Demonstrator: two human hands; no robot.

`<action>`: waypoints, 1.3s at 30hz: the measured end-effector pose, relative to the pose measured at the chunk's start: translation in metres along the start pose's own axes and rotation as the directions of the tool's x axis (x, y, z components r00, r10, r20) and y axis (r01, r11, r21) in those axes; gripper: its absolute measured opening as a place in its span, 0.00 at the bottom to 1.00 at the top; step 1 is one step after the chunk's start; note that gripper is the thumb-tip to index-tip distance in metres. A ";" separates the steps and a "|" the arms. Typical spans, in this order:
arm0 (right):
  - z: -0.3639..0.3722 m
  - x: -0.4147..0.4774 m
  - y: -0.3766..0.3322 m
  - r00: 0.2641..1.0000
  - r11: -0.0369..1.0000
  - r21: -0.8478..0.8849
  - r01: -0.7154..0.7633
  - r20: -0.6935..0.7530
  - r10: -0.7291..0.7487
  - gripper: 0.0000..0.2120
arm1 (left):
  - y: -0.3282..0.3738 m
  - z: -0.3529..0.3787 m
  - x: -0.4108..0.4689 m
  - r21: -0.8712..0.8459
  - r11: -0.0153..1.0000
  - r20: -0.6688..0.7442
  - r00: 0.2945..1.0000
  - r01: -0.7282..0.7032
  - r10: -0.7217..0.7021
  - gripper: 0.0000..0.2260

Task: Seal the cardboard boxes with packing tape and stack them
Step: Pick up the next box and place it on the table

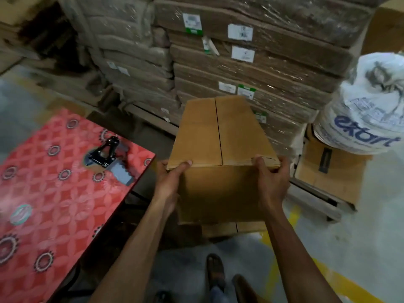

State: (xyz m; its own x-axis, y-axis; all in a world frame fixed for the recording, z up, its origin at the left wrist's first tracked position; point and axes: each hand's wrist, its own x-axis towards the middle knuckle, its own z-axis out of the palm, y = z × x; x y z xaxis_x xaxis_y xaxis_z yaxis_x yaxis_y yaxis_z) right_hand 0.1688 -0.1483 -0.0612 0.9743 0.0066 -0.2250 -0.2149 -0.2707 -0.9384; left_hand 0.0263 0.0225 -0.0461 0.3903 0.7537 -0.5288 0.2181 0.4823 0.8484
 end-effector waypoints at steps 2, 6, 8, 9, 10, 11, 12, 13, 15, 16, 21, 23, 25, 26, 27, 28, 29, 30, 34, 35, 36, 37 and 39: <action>0.006 -0.017 -0.027 0.998 0.996 0.062 0.067 0.008 -0.068 0.21 | 0.023 -0.017 -0.016 -0.053 0.994 -0.045 0.994 -0.098 0.095 0.21; 0.026 -0.052 -0.086 0.974 0.957 0.218 0.194 0.070 -0.214 0.22 | 0.072 -0.060 -0.049 -0.122 0.947 -0.102 0.953 -0.297 0.286 0.21; 0.042 -0.071 -0.110 0.954 0.928 0.283 0.243 0.105 -0.282 0.24 | 0.098 -0.086 -0.062 -0.154 0.908 -0.130 0.919 -0.390 0.373 0.19; 0.052 -0.082 -0.120 0.942 0.913 0.309 0.266 0.120 -0.315 0.24 | 0.109 -0.102 -0.070 -0.157 0.887 -0.145 0.899 -0.434 0.414 0.19; 0.062 -0.096 -0.129 0.926 0.896 0.336 0.291 0.137 -0.352 0.25 | 0.119 -0.119 -0.077 -0.151 0.866 -0.162 0.876 -0.478 0.455 0.19; 0.073 -0.111 -0.136 0.907 0.878 0.361 0.315 0.156 -0.390 0.25 | 0.127 -0.138 -0.085 -0.144 0.843 -0.187 0.851 -0.519 0.491 0.19; 0.085 -0.128 -0.142 0.887 0.857 0.391 0.335 0.177 -0.427 0.24 | 0.132 -0.159 -0.091 -0.142 0.821 -0.216 0.827 -0.553 0.520 0.19; 0.098 -0.146 -0.145 0.866 0.840 0.415 0.351 0.197 -0.459 0.24 | 0.136 -0.182 -0.098 -0.138 0.800 -0.257 0.802 -0.583 0.540 0.18; 0.123 -0.185 -0.152 0.828 0.812 0.454 0.367 0.238 -0.507 0.23 | 0.138 -0.228 -0.113 -0.130 0.763 -0.340 0.752 -0.633 0.565 0.18; 0.135 -0.205 -0.153 0.812 0.803 0.470 0.366 0.259 -0.522 0.22 | 0.135 -0.251 -0.121 -0.124 0.749 -0.383 0.728 -0.651 0.569 0.18; 0.196 -0.309 -0.139 0.684 0.799 0.513 0.313 0.463 -0.564 0.21 | 0.098 -0.361 -0.161 -0.136 0.712 -0.592 0.633 -0.689 0.499 0.20; 0.217 -0.344 -0.123 0.612 0.814 0.497 0.301 0.554 -0.564 0.19 | 0.073 -0.398 -0.169 -0.121 0.734 -0.665 0.604 -0.668 0.440 0.22; 0.238 -0.374 -0.102 0.552 0.839 0.459 0.291 0.636 -0.539 0.19 | 0.046 -0.430 -0.174 -0.113 0.760 -0.730 0.573 -0.640 0.373 0.22; 0.248 -0.386 -0.090 0.528 0.848 0.437 0.301 0.664 -0.530 0.18 | 0.031 -0.443 -0.175 -0.114 0.777 -0.758 0.560 -0.619 0.336 0.21; 0.255 -0.397 -0.080 0.507 0.853 0.419 0.311 0.686 -0.521 0.18 | 0.018 -0.454 -0.176 -0.119 0.787 -0.782 0.545 -0.606 0.302 0.21; 0.263 -0.406 -0.070 0.488 0.858 0.400 0.322 0.706 -0.513 0.18 | 0.003 -0.464 -0.177 -0.127 0.797 -0.799 0.537 -0.591 0.270 0.21; 0.268 -0.413 -0.061 0.474 0.863 0.379 0.333 0.725 -0.501 0.17 | -0.010 -0.473 -0.175 -0.137 0.815 -0.809 0.539 -0.563 0.236 0.22; 0.272 -0.417 -0.053 0.464 0.870 0.351 0.348 0.742 -0.485 0.17 | -0.023 -0.479 -0.172 -0.160 0.835 -0.805 0.559 -0.527 0.199 0.27; 0.287 -0.407 -0.033 0.463 0.892 0.250 0.376 0.783 -0.415 0.20 | -0.058 -0.479 -0.151 -0.225 0.879 -0.746 0.655 -0.420 0.122 0.33; 0.291 -0.399 -0.030 0.466 0.896 0.225 0.382 0.791 -0.397 0.21 | -0.060 -0.473 -0.147 -0.202 0.890 -0.730 0.668 -0.409 0.142 0.31; 0.293 -0.390 -0.027 0.474 0.902 0.180 0.393 0.800 -0.367 0.22 | -0.063 -0.470 -0.142 -0.176 0.903 -0.710 0.686 -0.392 0.159 0.31; 0.296 -0.381 -0.024 0.476 0.902 0.156 0.403 0.806 -0.352 0.21 | -0.061 -0.467 -0.137 -0.132 0.922 -0.687 0.704 -0.365 0.180 0.32; 0.302 -0.359 -0.020 0.476 0.897 0.101 0.431 0.818 -0.321 0.17 | -0.056 -0.466 -0.121 -0.054 0.953 -0.658 0.728 -0.300 0.192 0.34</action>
State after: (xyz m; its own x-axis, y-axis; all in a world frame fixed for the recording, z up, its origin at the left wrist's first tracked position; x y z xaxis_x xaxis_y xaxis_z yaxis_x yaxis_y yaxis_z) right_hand -0.1966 0.1454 -0.0408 0.4783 0.8780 -0.0205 0.2202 -0.1425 -0.9650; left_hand -0.4502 0.1129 -0.0407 -0.2622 0.9352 -0.2380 0.0427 0.2576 0.9653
